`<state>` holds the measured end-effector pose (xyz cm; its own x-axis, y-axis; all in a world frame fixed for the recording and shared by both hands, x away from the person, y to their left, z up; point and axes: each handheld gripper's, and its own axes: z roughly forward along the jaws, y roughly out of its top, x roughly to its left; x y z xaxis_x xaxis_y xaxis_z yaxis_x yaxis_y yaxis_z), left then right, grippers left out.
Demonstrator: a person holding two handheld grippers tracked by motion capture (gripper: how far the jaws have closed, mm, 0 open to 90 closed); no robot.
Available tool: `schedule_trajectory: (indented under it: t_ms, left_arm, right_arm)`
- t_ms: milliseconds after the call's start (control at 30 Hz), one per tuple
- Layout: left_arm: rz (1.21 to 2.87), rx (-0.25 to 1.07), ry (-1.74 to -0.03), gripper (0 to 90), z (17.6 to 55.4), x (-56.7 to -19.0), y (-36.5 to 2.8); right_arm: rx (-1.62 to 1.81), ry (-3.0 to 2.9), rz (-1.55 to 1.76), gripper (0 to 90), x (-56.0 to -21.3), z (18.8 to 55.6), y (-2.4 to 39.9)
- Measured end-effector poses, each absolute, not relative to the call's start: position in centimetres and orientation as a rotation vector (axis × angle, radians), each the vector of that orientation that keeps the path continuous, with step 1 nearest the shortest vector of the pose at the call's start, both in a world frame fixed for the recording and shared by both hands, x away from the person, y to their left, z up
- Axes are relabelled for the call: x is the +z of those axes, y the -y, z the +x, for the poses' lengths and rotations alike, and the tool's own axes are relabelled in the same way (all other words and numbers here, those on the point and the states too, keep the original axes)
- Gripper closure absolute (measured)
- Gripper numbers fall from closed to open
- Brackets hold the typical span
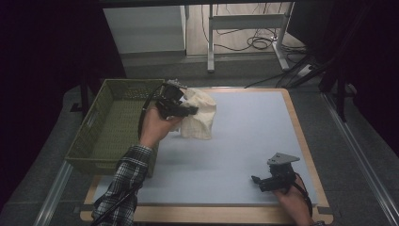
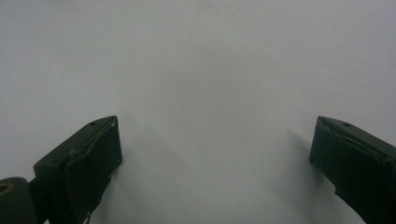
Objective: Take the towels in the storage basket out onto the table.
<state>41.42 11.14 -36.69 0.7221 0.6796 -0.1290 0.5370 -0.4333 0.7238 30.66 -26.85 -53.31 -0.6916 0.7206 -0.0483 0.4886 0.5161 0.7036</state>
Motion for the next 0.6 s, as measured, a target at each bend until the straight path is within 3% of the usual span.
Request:
schedule_trajectory:
  t_ms: [600]
  left_arm:
    - [2.21,0.203,-0.783,66.2,40.1,-41.0,-4.5]
  right_arm:
    - [0.971,-2.425,1.006,2.4,-53.3,30.7,26.8]
